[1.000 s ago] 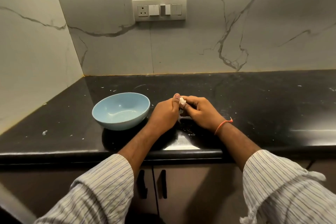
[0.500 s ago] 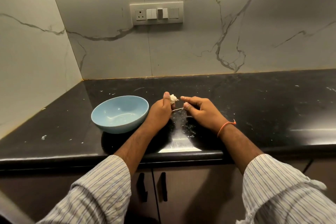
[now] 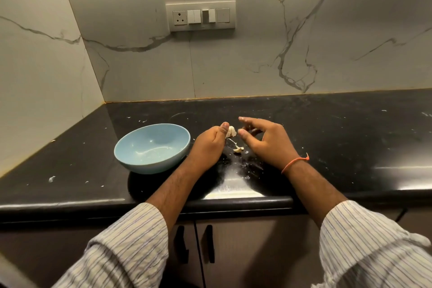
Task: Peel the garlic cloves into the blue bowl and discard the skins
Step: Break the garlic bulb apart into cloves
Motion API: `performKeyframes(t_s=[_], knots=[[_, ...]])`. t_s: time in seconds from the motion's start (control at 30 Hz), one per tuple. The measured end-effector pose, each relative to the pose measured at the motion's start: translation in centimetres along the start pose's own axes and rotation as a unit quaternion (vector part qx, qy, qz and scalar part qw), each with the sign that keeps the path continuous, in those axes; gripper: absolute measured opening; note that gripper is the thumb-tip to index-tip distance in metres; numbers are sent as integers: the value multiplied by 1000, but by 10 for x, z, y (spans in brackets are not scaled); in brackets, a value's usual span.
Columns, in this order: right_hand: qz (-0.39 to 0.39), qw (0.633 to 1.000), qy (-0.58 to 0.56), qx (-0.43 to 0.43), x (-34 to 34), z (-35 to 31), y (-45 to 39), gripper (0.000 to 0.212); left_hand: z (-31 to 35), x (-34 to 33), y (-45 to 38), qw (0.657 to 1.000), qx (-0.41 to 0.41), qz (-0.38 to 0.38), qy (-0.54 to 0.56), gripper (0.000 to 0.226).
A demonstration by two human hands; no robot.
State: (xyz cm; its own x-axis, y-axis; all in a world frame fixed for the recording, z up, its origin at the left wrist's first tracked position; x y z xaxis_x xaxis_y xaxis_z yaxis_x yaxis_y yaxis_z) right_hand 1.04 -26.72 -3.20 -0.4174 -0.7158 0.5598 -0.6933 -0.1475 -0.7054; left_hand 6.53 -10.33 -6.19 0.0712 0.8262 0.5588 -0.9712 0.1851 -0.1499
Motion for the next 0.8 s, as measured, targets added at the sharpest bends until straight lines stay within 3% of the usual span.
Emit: performKeyframes(t_s=[0.13,0.23,0.43,0.53,0.7,0.8], knots=[[-54,997,-20,54,-12,-5,-14,36,0,-4,0,1000,0,-20,23,53],[-45,996,-44,61,-16,2,-19,25,2,-4,2,1000,-1,-19,18,46],[-23,990,-140,-18,-16,24,-17,18,2,-3,1,1000,-5,-17,9,56],[20,995,-76,-56,-8,35,-15,12,-1,-2,-2,999,9,-7,33,61],[-107,992,35,-56,-16,38,-7,11,-10,1,-5,995,42,-1,89,58],[-80,996,3,-42,-14,33,-6,13,-8,2,-2,995,38,-3,96,60]])
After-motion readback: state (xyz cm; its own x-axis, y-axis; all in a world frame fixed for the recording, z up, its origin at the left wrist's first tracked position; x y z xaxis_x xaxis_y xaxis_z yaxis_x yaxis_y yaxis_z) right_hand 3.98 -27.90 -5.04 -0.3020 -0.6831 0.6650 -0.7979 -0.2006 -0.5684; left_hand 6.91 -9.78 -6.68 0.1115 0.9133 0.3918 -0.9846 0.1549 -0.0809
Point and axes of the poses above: each hand's wrist, its own y-axis away from the middle knuckle, its own x-axis out of the back of the hand, z = x × y, the point moved 7 cm from there along -y, towards the middle knuckle, and after that the axes turned 12 degrees about x, right-handed, at the moved point
